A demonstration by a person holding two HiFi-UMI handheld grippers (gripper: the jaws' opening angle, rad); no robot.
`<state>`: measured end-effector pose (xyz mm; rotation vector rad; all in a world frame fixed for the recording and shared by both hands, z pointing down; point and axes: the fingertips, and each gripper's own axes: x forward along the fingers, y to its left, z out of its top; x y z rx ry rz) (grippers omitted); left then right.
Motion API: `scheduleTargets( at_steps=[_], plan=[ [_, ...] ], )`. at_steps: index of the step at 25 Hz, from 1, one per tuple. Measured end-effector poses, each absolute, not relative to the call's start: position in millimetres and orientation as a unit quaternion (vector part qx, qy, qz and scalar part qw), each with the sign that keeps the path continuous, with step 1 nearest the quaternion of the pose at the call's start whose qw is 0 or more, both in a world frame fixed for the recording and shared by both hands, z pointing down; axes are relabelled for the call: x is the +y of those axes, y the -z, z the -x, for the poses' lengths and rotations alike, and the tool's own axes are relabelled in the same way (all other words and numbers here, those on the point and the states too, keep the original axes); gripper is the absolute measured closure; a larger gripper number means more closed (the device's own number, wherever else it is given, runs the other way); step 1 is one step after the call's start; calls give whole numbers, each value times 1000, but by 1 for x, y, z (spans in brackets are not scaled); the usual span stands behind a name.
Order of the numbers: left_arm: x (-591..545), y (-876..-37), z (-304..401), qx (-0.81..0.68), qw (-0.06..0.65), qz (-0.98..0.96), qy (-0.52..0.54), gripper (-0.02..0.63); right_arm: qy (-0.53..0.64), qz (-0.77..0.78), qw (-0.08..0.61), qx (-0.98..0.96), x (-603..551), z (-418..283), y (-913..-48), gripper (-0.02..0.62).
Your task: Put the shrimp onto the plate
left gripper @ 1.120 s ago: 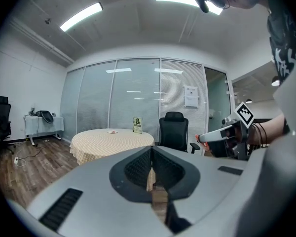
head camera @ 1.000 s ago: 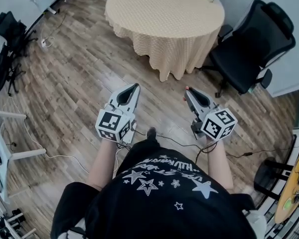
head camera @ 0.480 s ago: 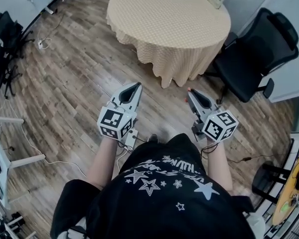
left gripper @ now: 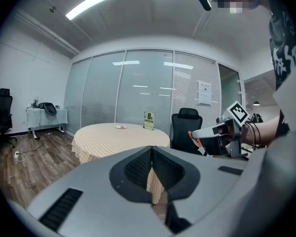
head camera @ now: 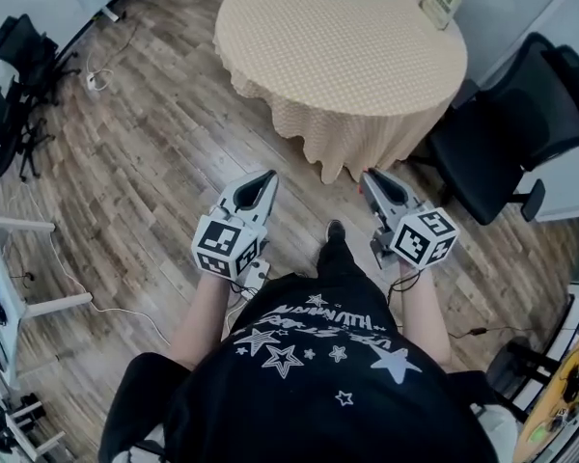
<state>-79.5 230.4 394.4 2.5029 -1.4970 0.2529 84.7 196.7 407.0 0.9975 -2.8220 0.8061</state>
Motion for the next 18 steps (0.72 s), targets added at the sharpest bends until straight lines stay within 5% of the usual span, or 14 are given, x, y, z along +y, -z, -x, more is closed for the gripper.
scheduleTargets(
  at_steps=[18],
  plan=[
    [105, -376, 29, -556, 100, -820, -95, 600, -266, -262, 1, -928, 40, -127, -397, 548]
  ],
)
